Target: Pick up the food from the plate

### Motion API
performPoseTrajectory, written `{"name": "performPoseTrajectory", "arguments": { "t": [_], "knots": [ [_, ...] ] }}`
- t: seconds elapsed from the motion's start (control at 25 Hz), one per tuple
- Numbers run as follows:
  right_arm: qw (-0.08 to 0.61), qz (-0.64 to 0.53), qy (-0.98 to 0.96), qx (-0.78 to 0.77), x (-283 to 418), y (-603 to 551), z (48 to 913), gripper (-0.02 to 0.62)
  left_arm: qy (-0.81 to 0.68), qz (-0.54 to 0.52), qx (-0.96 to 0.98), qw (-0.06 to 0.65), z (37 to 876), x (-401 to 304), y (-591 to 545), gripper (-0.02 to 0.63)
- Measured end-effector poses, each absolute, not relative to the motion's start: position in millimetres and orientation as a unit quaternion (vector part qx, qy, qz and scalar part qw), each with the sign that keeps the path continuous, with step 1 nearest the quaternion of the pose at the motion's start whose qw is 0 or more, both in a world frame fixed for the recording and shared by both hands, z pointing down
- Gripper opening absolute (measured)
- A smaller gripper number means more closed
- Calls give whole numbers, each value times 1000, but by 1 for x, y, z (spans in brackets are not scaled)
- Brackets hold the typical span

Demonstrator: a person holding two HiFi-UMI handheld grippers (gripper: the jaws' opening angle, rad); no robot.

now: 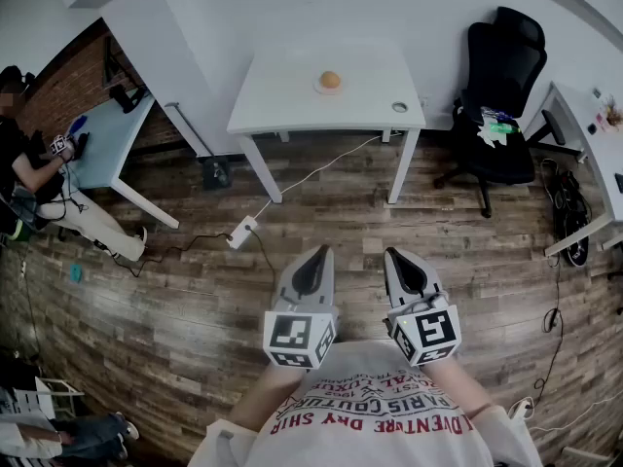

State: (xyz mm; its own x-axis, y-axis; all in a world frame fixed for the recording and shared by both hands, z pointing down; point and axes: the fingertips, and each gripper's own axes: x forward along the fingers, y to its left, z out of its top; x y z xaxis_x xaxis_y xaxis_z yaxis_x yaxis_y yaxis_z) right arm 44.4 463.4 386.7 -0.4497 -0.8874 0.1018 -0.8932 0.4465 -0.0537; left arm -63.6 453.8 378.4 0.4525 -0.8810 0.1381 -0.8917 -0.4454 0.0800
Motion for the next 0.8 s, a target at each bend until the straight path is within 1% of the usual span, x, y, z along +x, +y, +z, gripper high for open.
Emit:
{"name": "performPoseTrajectory", "arguments": {
  "t": [0.8],
  "knots": [
    [18, 58, -854, 516, 43, 461, 389, 9, -513, 47, 854, 77, 383, -57, 450, 6]
  ]
}}
